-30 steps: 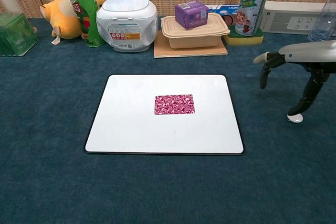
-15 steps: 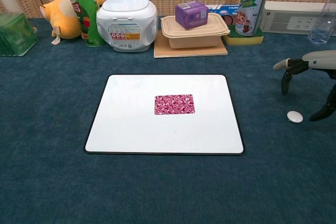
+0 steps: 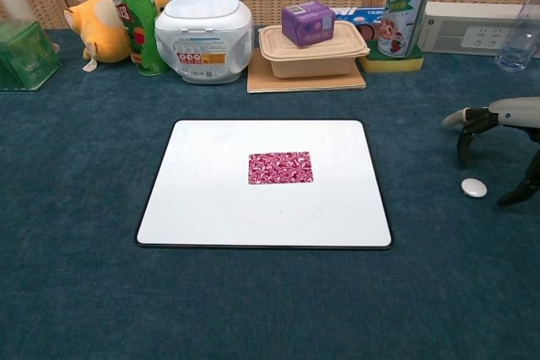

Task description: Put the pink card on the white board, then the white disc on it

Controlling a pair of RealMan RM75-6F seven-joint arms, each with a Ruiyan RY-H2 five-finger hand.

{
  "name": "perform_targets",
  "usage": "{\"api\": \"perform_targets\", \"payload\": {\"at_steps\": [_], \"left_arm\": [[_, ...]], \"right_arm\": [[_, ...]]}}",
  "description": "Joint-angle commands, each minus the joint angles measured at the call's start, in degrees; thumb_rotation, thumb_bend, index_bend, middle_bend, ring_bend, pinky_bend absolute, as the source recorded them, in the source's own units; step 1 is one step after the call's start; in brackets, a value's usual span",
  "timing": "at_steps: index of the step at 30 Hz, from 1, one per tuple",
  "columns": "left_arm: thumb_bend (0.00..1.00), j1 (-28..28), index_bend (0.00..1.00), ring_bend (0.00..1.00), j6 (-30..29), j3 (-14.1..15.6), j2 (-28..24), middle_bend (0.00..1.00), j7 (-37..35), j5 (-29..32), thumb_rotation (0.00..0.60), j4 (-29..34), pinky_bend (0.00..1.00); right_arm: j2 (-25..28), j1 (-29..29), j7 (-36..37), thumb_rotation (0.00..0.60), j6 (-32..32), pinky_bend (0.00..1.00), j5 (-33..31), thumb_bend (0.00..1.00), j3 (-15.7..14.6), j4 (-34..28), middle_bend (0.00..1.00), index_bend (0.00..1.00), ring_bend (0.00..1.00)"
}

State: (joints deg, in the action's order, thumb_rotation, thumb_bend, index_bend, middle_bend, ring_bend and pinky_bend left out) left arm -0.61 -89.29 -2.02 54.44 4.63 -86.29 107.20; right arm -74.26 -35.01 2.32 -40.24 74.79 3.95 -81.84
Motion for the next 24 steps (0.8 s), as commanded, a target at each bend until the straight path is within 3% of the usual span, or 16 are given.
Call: {"api": "perform_targets", "payload": {"at_steps": [1, 24], "left_arm": [[0.07, 0.0, 0.0, 0.0, -0.02, -0.02, 0.01, 0.0, 0.02, 0.02, 0.6, 0.01, 0.0], [0.07, -0.06, 0.0, 0.0, 0.2, 0.11, 0.05, 0.0, 0.1, 0.0, 0.6, 0.07, 0.0]], "right_arm": [[-0.65, 0.12, 1.19, 0.6, -0.47, 0.09, 0.73, 0.16, -0.33, 0.76, 0.06, 0.39, 0.0], [-3.38, 0.16, 3.24, 0.6, -2.84, 0.12, 1.81, 0.19, -1.01, 3.96, 0.09, 0.44, 0.0]]}}
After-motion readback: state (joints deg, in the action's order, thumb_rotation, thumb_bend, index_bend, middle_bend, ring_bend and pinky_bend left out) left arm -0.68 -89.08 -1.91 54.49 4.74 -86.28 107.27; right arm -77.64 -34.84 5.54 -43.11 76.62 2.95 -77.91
